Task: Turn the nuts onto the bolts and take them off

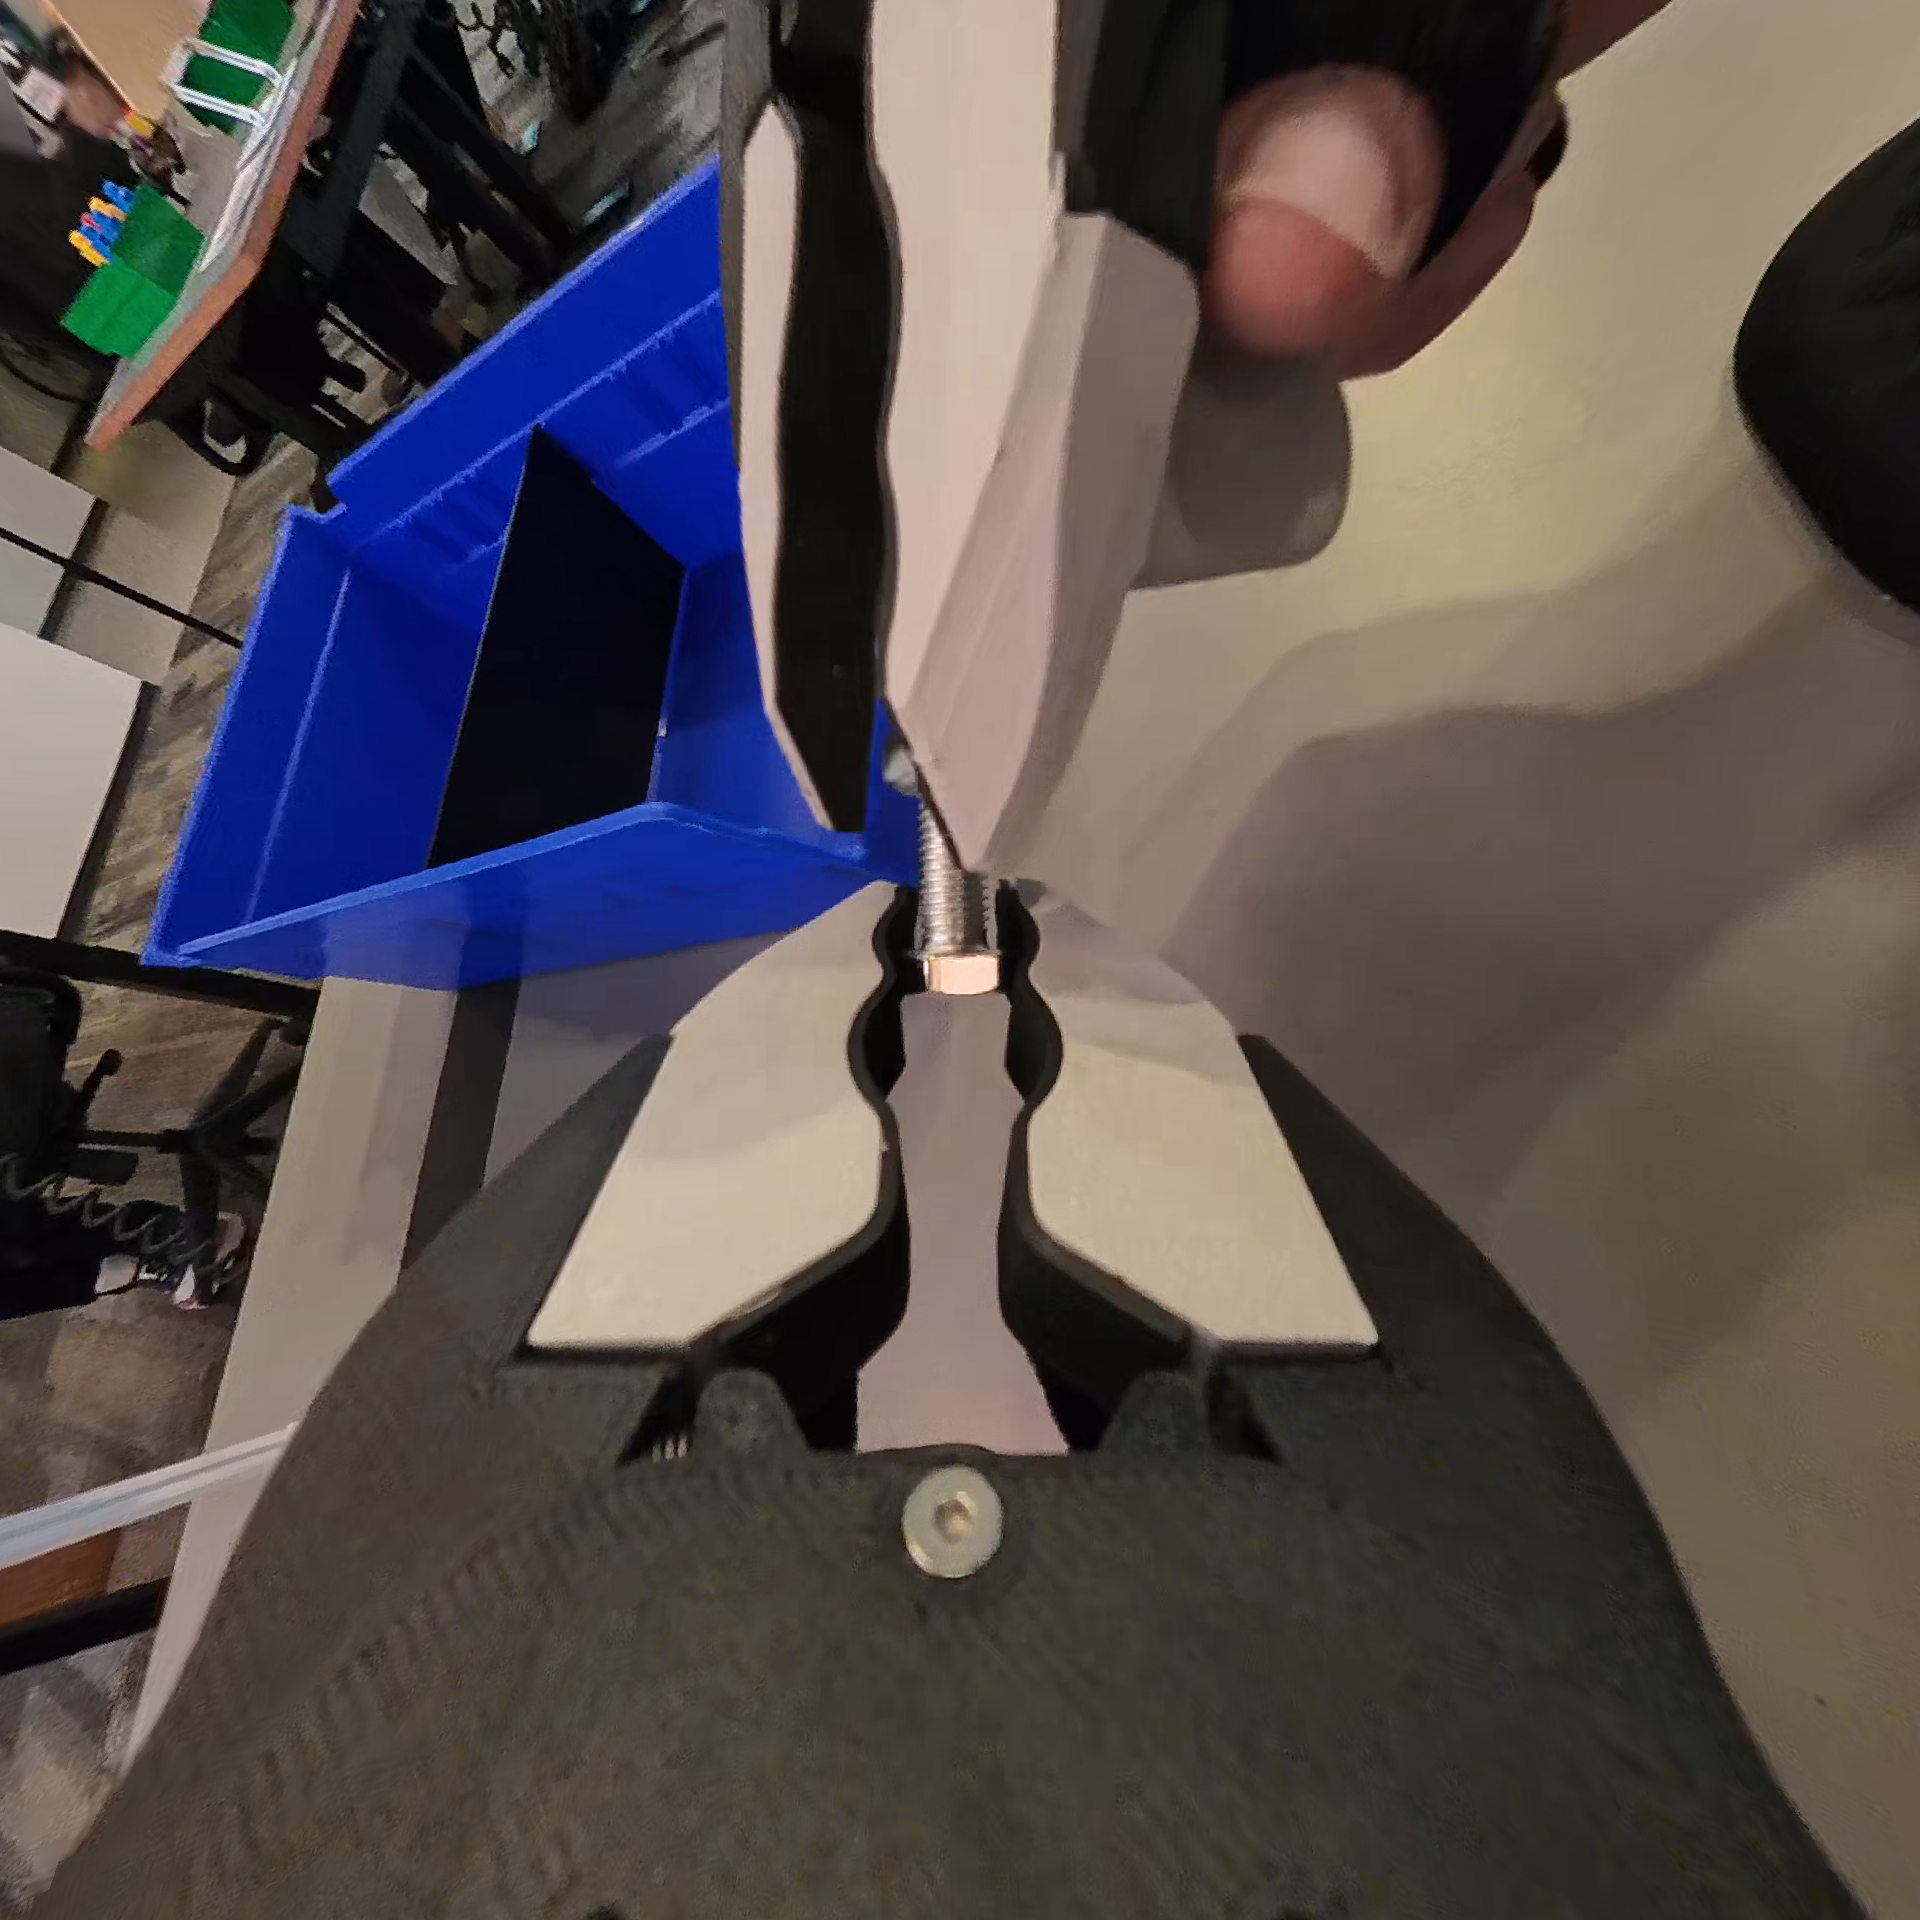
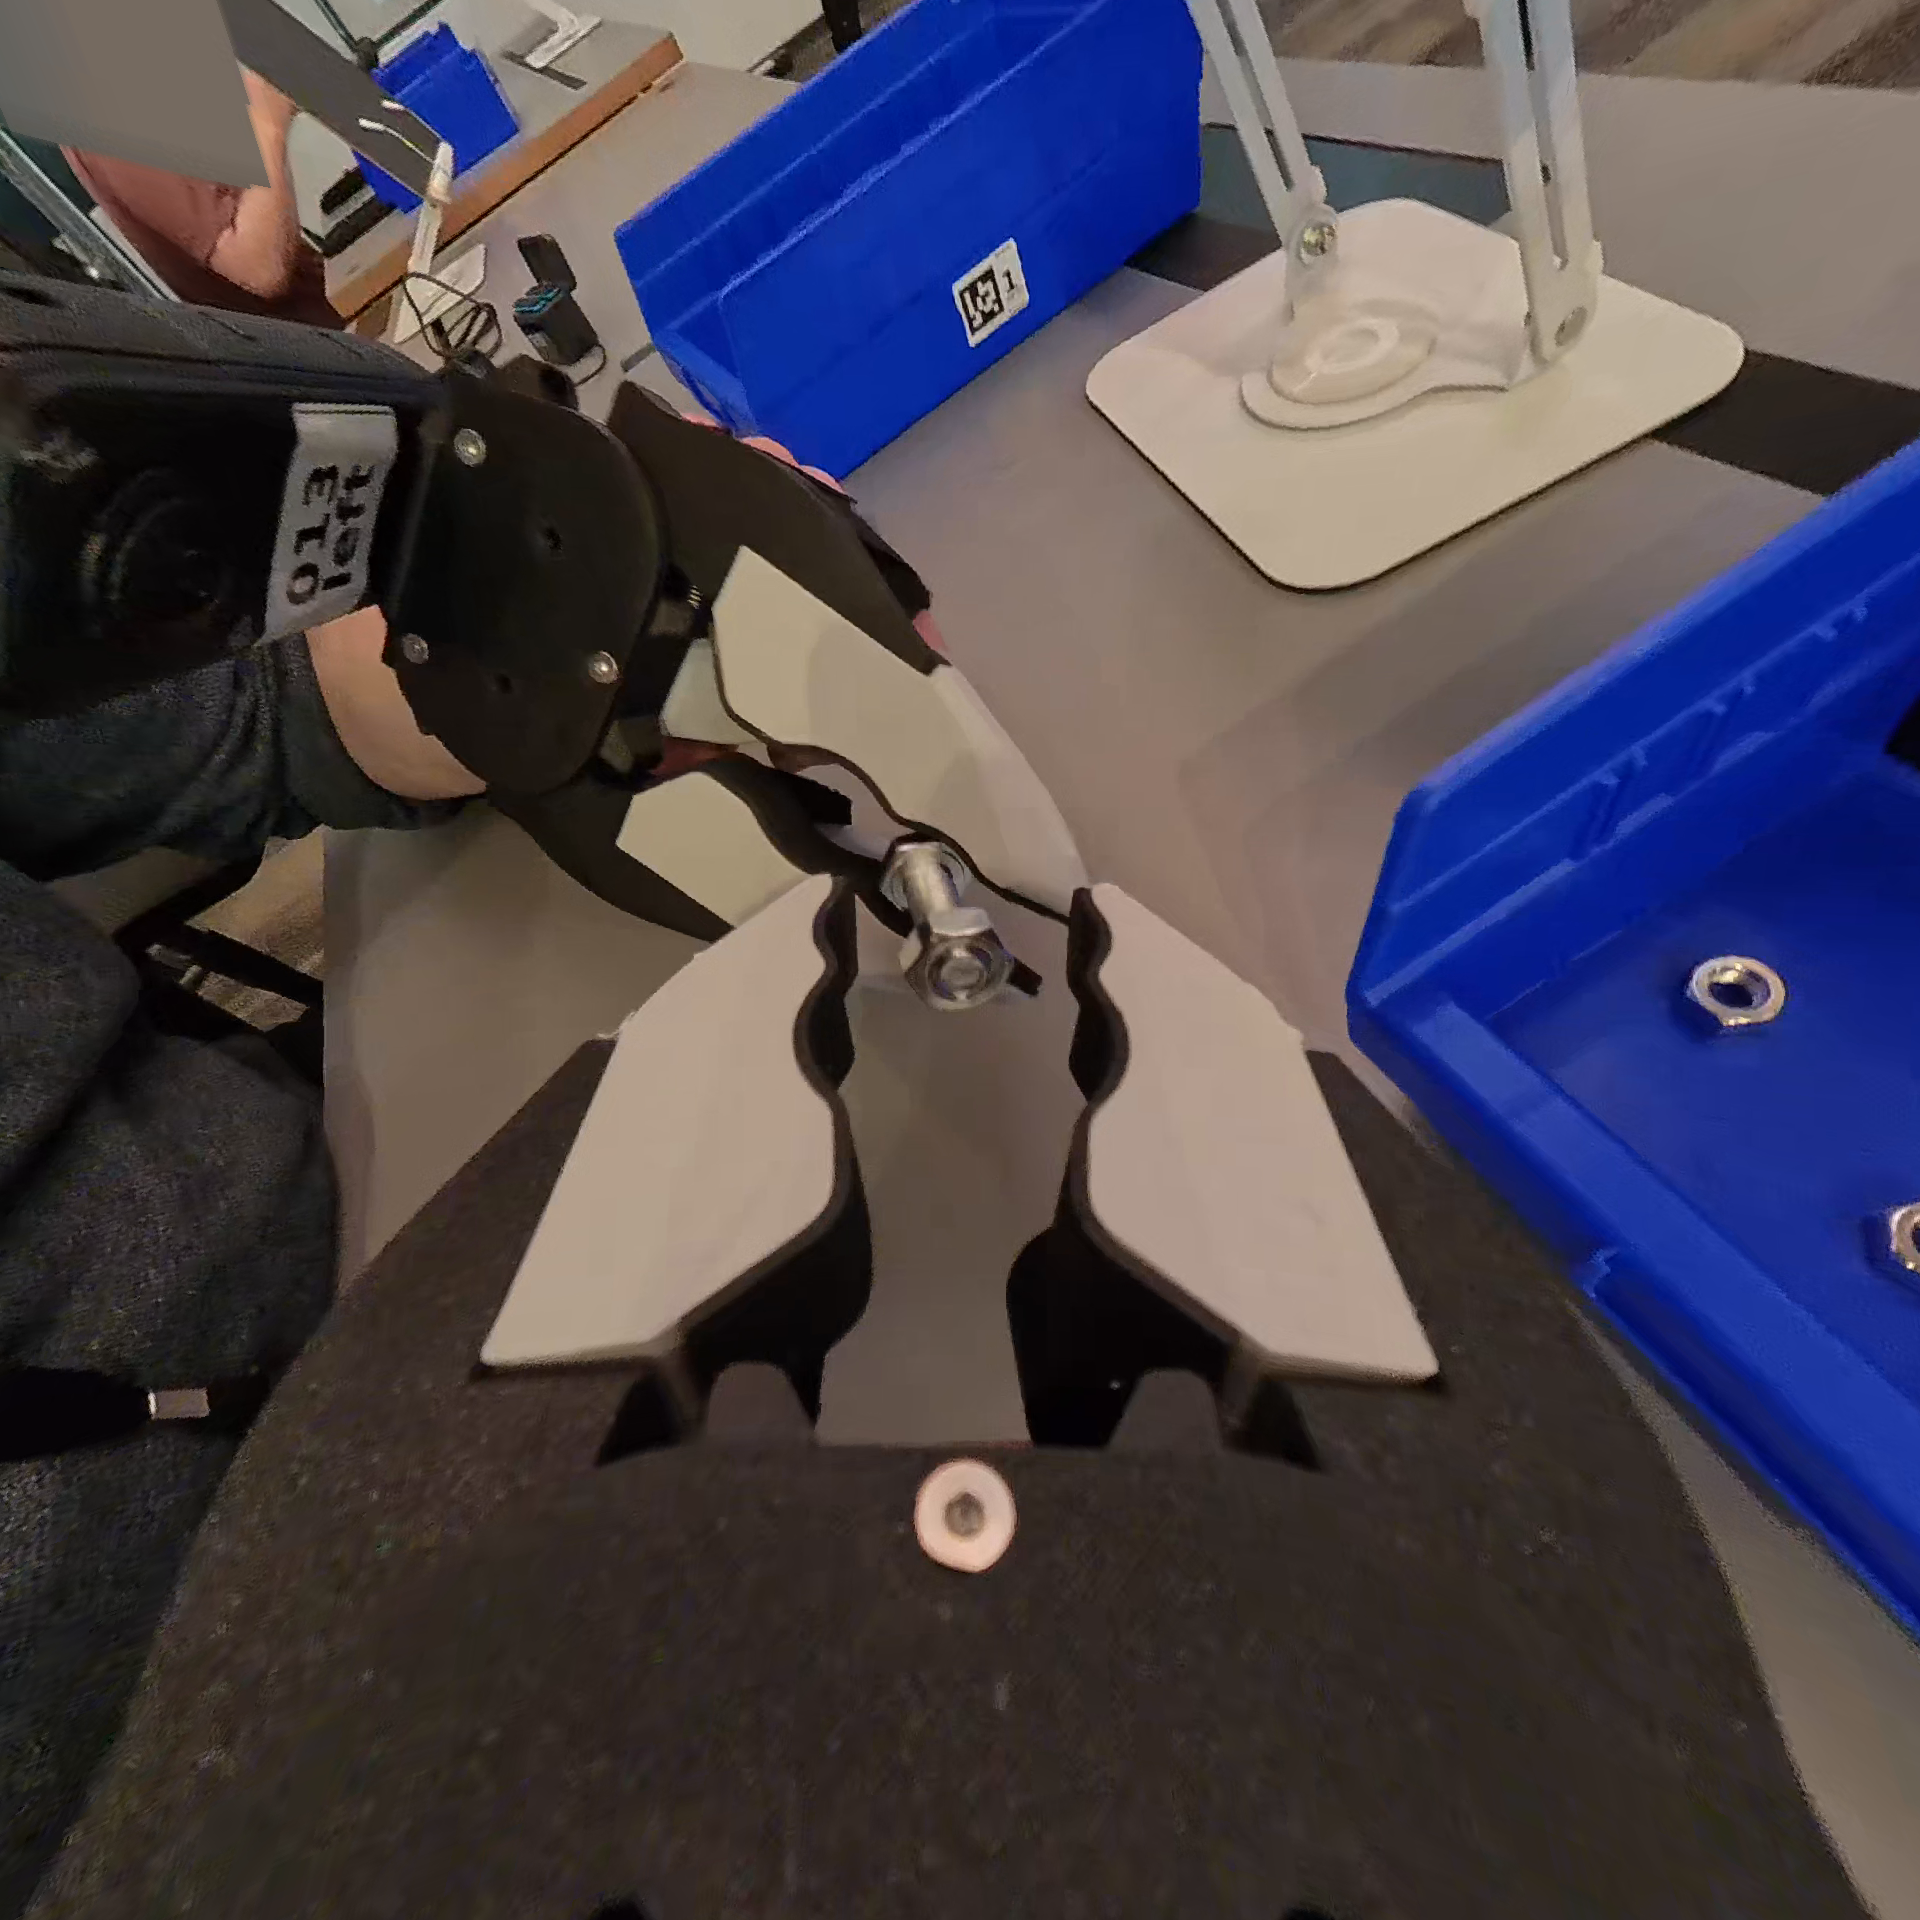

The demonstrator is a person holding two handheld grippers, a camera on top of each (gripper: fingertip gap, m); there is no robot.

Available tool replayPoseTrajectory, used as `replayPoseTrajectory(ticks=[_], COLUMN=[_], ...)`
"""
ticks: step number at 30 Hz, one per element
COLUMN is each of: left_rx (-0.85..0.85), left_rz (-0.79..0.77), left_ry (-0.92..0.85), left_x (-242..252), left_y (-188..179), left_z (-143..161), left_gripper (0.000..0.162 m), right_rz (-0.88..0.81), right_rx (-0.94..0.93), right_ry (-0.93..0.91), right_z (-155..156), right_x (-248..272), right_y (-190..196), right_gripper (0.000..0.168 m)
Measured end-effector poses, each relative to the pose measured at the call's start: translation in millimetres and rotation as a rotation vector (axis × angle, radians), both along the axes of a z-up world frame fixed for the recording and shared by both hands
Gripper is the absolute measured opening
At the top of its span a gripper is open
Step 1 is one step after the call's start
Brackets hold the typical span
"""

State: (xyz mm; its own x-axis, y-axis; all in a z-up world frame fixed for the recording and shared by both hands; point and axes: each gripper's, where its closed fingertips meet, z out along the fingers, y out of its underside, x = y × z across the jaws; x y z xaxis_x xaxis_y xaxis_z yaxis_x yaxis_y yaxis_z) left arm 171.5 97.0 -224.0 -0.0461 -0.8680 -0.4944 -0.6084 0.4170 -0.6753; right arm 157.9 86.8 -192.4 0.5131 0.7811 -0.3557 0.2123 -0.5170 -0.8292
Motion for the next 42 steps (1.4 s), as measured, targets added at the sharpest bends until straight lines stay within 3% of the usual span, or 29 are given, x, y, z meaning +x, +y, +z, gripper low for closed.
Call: replayPoseTrajectory(ticks=[4,8,13,17,23,26,31,39,42], left_rx=[0.024,0.017,-0.18,-0.466,-0.918,-0.965,-0.878,-0.597,-0.427], left_rz=[0.008,0.007,-0.08,-0.226,-0.473,-0.5,-0.439,-0.248,-0.183], left_ry=[0.003,-0.003,-0.015,0.02,0.008,-0.005,-0.032,-0.105,-0.081], left_x=[-1,-1,-3,-13,-30,-30,-27,-15,-11], left_y=[2,2,-12,-35,-64,-65,-53,-22,-15], left_z=[2,3,7,9,16,12,13,16,13], left_gripper=[0.015,0.015,0.015,0.015,0.015,0.015,0.015,0.015,0.015], right_rz=[-0.009,0.005,0.103,0.254,0.451,0.502,0.391,0.089,0.03], right_rx=[-0.046,-0.027,0.113,0.371,0.899,1.038,0.904,0.105,-0.082], right_ry=[0.025,0.003,-0.075,-0.274,-0.655,-0.832,-0.693,-0.093,0.082], right_z=[-6,-8,-3,-4,6,3,13,10,3], right_x=[1,1,-2,-8,-20,-20,-16,0,1], right_y=[-1,-3,-8,-17,-25,-21,-17,-11,-10], right_gripper=[0.021,0.019,0.018,0.019,0.018,0.018,0.037,0.039,0.035])
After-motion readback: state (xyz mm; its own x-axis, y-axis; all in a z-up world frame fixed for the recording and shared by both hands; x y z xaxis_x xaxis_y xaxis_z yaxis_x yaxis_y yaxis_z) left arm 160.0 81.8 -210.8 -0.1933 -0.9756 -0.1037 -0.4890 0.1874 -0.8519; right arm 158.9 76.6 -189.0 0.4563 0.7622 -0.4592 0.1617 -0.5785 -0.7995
